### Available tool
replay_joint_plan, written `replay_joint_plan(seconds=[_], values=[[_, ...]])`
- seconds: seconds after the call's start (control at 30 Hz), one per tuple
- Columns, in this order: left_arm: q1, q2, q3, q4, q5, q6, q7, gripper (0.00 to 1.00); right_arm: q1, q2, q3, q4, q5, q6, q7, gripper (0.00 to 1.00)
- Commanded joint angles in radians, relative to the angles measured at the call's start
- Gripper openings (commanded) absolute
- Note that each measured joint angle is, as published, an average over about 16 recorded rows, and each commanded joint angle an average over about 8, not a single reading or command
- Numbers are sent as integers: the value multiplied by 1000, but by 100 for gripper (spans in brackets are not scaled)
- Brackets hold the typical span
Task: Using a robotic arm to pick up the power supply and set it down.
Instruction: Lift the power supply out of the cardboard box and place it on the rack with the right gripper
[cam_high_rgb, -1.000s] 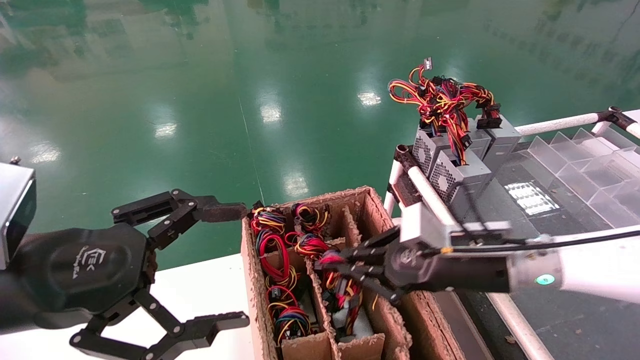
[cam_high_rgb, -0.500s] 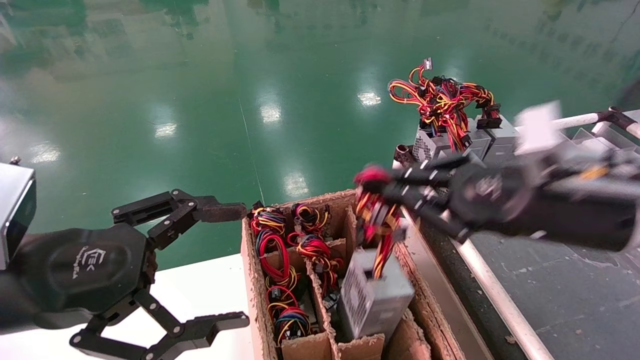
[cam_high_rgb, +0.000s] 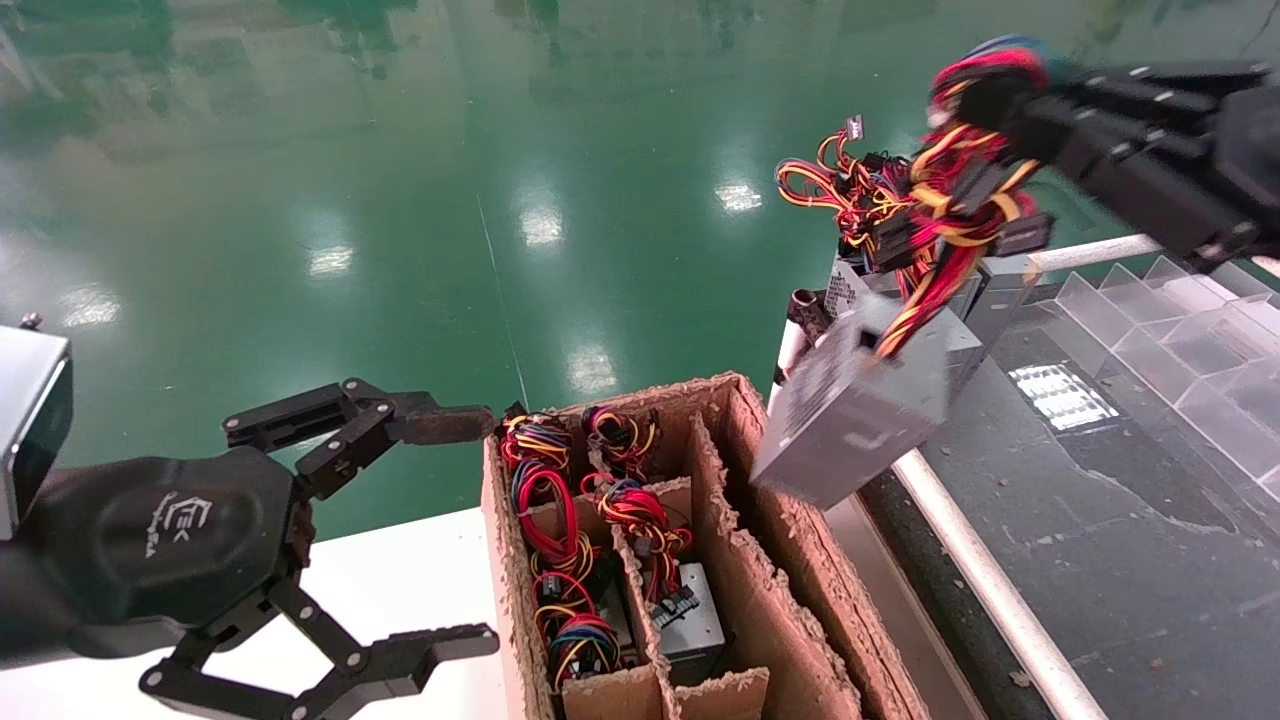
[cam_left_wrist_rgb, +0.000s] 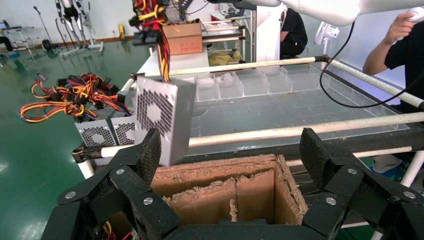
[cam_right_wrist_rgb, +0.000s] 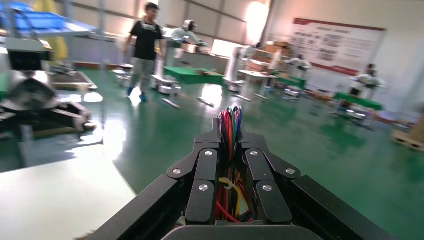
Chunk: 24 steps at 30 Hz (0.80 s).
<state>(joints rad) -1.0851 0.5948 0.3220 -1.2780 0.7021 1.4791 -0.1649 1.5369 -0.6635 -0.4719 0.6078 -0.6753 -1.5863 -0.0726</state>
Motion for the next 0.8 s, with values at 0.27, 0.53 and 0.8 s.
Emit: replay_joint_plan(seconds=[0.27, 0.53, 0.8], values=[[0, 0, 0, 0, 0, 0, 0, 100, 48, 61, -26, -149, -4, 7, -87, 0], [0, 0, 1, 0, 0, 0, 0, 100, 75, 93, -47, -302, -34, 31, -157, 0], [0, 0, 1, 0, -1, 0, 0, 100, 114, 75, -72, -425, -86, 109, -205, 0]])
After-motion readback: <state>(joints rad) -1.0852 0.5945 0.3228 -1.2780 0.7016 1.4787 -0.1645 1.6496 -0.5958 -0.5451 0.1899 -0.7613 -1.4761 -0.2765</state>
